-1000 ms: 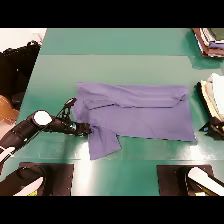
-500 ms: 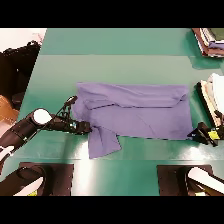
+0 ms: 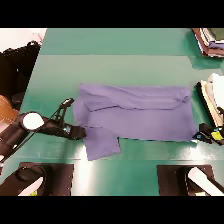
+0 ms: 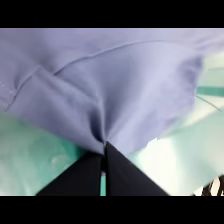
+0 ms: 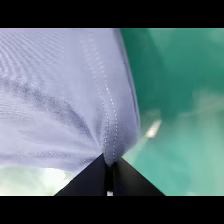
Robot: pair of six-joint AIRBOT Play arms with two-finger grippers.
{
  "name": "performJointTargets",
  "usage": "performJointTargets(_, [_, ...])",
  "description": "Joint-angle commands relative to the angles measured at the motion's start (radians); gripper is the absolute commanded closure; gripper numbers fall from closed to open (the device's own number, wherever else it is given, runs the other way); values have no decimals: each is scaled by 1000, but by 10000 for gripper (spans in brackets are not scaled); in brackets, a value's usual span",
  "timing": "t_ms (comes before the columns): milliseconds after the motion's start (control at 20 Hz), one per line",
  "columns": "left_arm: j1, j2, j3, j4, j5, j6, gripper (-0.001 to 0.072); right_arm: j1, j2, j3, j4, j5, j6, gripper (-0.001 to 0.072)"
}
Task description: Fold the shirts.
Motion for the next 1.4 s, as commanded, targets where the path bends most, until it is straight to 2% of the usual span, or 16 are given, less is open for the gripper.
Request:
performJointTargets(0, [0, 143, 1, 71, -205, -127, 684, 2, 147, 26, -95, 100, -2, 697])
performJointTargets(100, [0, 208, 7, 27, -285, -166, 683, 8, 212, 52, -86, 121, 5, 697])
performJointTargets(200, [3, 213, 64, 44, -284, -170, 683, 67, 219, 103, -86, 116, 23, 697])
performJointTargets(350, [4, 168, 183, 178, -185, -146, 683, 218, 124, 226, -90, 92, 39, 697])
performJointTargets(550, [4, -5, 329, 386, -43, -137, 683, 376, -102, 423, -88, 24, 94, 697])
performJointTargets(850, [4, -317, 391, 405, 161, -138, 682, 467, -417, 672, -83, 22, 100, 695])
performJointTargets(1000, [4, -396, 391, 405, 239, -149, 681, 452, -525, 773, 24, 25, 99, 694])
performJointTargets(1050, [4, -404, 393, 405, 255, -150, 680, 438, -552, 798, 73, 19, 97, 671])
performJointTargets(1150, [11, -406, 406, 404, 264, -165, 678, 402, -595, 843, 171, 14, 89, 317])
performJointTargets(1200, [18, -406, 418, 401, 261, -164, 512, 383, -612, 862, 206, 23, 81, 295])
performJointTargets(1250, [21, -405, 436, 400, 245, -172, 293, 360, -620, 873, 231, 38, 60, 295])
performJointTargets(1300, [26, -405, 459, 400, 216, -171, 198, 338, -619, 872, 234, 43, 48, 295])
performJointTargets(1350, [34, -405, 486, 402, 177, -166, 197, 315, -619, 872, 233, 68, 26, 295])
